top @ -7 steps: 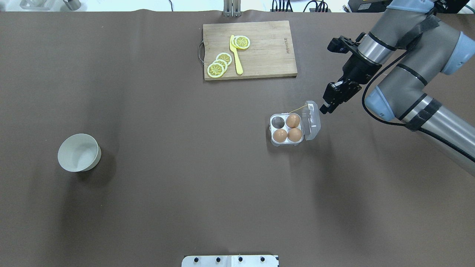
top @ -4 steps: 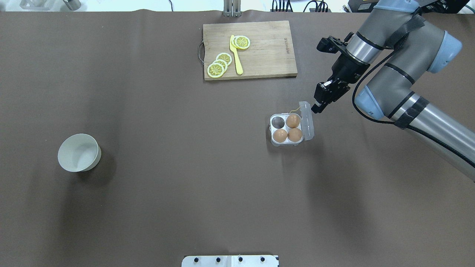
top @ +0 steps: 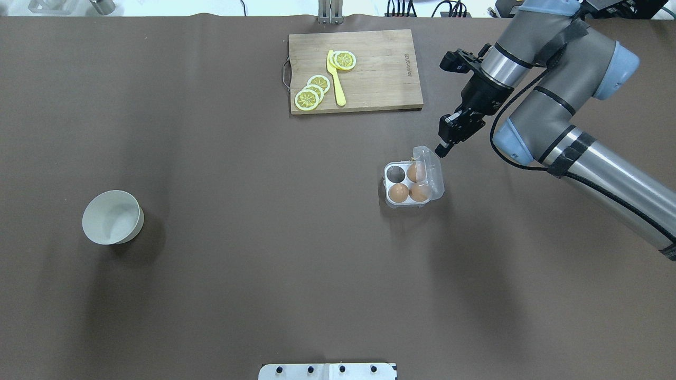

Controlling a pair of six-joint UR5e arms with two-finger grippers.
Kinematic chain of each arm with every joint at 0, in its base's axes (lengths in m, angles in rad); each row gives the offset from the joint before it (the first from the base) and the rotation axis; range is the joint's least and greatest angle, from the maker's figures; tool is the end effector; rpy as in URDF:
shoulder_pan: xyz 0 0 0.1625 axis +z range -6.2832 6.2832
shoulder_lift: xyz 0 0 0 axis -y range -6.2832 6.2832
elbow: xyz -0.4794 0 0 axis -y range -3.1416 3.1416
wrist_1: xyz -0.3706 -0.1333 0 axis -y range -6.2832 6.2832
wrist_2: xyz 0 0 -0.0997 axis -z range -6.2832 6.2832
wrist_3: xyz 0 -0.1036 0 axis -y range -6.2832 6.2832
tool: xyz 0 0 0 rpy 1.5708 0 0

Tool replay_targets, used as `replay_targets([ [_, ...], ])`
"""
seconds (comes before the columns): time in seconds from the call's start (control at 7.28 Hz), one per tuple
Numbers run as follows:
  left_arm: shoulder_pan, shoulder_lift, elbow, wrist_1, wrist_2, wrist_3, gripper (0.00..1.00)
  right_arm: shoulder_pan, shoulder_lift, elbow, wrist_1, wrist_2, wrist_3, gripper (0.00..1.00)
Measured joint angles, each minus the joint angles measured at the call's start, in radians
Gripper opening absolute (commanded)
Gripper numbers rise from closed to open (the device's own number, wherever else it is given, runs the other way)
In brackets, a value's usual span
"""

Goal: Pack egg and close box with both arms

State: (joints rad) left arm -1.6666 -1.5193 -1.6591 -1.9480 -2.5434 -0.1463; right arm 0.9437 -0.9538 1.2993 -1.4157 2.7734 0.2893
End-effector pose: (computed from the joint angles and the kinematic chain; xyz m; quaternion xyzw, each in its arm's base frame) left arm -0.0915 -0.4537 0.6409 0.1701 0.4618 -0.0091 0.8705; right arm -0.3995 -0.6138 0.4129 -0.0593 -0.5819 -0.2724 0.7640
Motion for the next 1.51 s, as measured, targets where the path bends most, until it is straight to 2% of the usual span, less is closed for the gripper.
replay_targets([
  [0.55, -0.004, 0.0, 0.0, 0.002, 0.0, -0.001, 0.97, -0.003, 0.071, -0.039, 0.001, -0.001, 0.044, 0.0],
  [0.69, -0.004, -0.001, 0.0, 0.003, 0.0, -0.001, 0.97, 0.022, 0.069, -0.04, 0.001, -0.014, 0.047, 0.36],
  [0.82, -0.004, 0.0, 0.001, 0.004, 0.0, -0.001, 0.97, 0.067, 0.065, -0.039, -0.001, -0.044, 0.052, 0.58],
  [0.96, -0.004, 0.001, 0.0, 0.004, 0.0, -0.001, 0.97, 0.117, 0.056, -0.037, -0.003, -0.073, 0.058, 0.58],
  [1.1, -0.005, 0.0, 0.0, 0.004, 0.0, -0.001, 0.97, 0.162, 0.034, -0.035, -0.004, -0.09, 0.06, 0.69],
  [1.24, -0.006, 0.0, 0.0, 0.005, 0.001, -0.001, 0.97, 0.201, 0.004, -0.033, -0.003, -0.121, 0.056, 1.0],
  [1.51, -0.009, -0.002, -0.001, 0.006, 0.003, -0.001, 0.97, 0.262, -0.068, -0.027, -0.002, -0.245, 0.029, 1.0],
])
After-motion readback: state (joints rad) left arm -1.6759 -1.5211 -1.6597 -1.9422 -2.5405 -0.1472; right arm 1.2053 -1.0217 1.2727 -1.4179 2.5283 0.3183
